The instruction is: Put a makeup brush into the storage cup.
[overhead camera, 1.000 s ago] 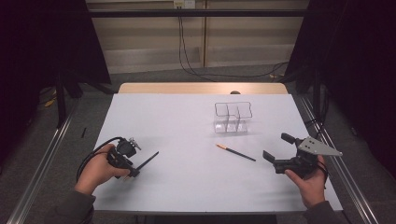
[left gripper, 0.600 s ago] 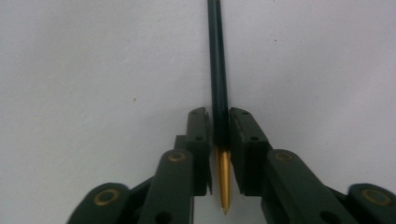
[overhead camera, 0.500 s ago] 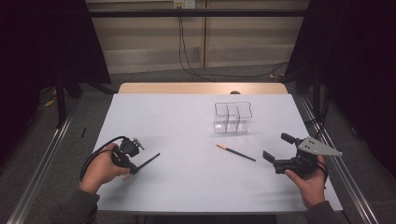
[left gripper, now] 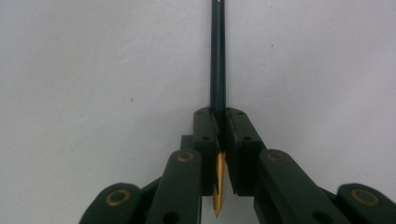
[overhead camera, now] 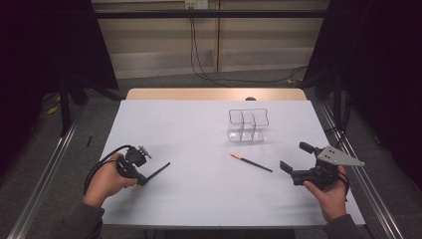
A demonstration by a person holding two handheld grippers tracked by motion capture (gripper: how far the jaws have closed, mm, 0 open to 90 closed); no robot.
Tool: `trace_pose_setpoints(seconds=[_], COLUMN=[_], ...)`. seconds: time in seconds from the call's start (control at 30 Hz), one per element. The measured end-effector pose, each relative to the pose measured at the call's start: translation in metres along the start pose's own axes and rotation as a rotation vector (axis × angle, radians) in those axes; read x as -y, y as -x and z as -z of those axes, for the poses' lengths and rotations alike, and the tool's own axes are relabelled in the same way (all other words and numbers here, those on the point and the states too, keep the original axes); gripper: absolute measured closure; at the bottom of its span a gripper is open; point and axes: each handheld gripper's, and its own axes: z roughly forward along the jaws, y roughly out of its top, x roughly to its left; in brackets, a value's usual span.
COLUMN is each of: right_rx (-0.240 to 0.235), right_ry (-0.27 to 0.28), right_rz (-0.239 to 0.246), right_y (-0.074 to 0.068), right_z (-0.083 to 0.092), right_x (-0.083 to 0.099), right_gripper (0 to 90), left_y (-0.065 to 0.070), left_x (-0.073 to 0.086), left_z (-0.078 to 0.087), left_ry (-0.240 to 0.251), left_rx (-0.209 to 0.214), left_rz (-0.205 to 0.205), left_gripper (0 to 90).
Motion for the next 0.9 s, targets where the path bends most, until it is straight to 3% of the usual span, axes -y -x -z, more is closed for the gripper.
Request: trace_pose_setpoints(seconds=[0.2, 0.9], right_rx=[0.001, -0.006], right_ry=[0.002, -0.009], right_rz=[0.0, 0.004], right_y=[0.001, 0.0], right_z=[0.0, -0.001], right_x=[0.0, -0.001], right_gripper=[0.0, 0.0], left_y=[0.003, 0.017], left_x=[-0.003, -0.03], left_z=[0.0, 0.009], left_ry=[0.008, 0.014], left_rx=[0.035, 0.056], left_rz=[0.012, -0.011], left_gripper=[83.4, 83.6])
